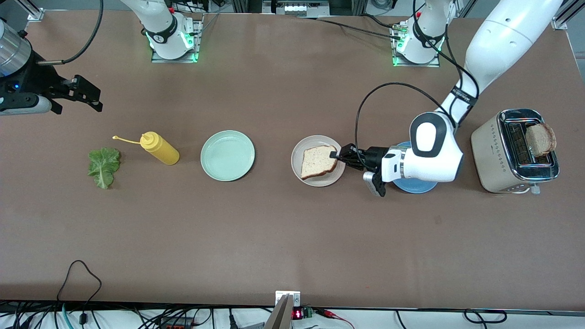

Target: Make sandwich in beige plate with both arms

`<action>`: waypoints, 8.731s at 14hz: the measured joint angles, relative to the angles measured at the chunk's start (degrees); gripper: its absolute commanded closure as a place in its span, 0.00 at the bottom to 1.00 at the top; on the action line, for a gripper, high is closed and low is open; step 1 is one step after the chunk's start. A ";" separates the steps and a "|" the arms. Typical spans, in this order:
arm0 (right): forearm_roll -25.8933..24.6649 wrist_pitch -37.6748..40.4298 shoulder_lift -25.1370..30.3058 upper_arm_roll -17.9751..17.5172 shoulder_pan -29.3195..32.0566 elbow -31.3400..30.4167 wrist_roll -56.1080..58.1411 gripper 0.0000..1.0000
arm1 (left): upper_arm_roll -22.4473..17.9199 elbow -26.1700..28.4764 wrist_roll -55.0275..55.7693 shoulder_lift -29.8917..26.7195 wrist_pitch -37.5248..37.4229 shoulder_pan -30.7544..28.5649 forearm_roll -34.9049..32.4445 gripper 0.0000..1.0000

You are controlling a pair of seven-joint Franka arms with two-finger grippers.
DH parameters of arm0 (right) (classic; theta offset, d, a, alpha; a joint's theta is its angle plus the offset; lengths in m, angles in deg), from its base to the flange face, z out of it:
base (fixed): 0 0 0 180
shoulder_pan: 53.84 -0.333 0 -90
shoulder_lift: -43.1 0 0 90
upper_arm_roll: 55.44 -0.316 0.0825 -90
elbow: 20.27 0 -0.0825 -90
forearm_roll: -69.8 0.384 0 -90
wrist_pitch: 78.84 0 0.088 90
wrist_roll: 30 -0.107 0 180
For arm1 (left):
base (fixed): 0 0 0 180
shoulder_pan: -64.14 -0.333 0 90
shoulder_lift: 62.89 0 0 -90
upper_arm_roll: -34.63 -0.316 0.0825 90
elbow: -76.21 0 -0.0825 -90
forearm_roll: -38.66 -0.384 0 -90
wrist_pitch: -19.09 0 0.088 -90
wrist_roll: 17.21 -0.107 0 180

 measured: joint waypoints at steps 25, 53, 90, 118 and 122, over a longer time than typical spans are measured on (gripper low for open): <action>0.00 0.12 -0.02 0.50 0.16 -0.27 0.00 0.00 | -1.95 6.05 -16.68 -1.59 1.19 -1.86 -8.18 0.00; 63.51 -1.68 -36.34 3.47 29.52 -20.22 141.28 0.00 | -34.54 -6.38 29.23 -39.67 -27.76 17.71 -56.66 0.00; 22.11 -25.19 -27.91 2.09 -7.29 2.43 85.85 0.83 | -34.59 -6.45 31.23 -40.14 -31.23 18.72 -56.66 0.00; -41.34 -12.50 -52.81 4.33 -51.94 23.96 15.62 0.83 | -34.62 -6.46 31.32 -40.14 -31.82 18.72 -56.66 0.00; -40.93 -12.25 -52.63 5.17 -51.75 24.42 15.72 0.83 | -34.62 -6.46 31.37 -40.14 -31.87 18.72 -56.66 0.00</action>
